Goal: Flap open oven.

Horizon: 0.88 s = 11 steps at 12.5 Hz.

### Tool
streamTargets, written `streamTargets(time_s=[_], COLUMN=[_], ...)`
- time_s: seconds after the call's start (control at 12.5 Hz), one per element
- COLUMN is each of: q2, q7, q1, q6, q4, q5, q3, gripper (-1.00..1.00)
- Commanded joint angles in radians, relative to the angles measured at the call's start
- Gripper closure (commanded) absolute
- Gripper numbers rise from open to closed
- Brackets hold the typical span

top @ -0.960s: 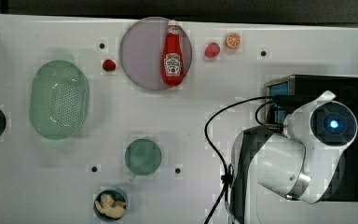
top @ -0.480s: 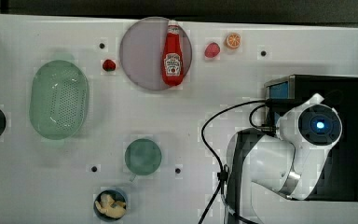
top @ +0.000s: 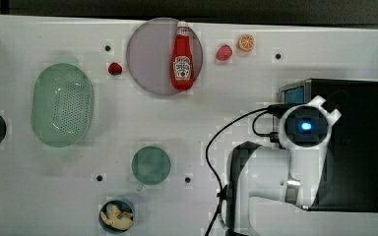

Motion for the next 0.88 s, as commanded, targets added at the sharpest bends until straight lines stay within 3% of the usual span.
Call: streamTargets(time_s=[0.08,0.24,0.56,0.88], q2=[0.004,0.011,0.081,0.201], q7=[0.192,0.287,0.556,0.79], q1=[0.084,0.104,0.137,0.167], q6=[0.0,0.001,-0.018,-0.019], q4=[-0.055,-0.08,-0.087,-0.06], q5=[-0.058,-0.117,-0.35,-0.425], q3=[0.047,0.078,0.144,0.189], gripper=[0.65,0.65,0.65,0.65])
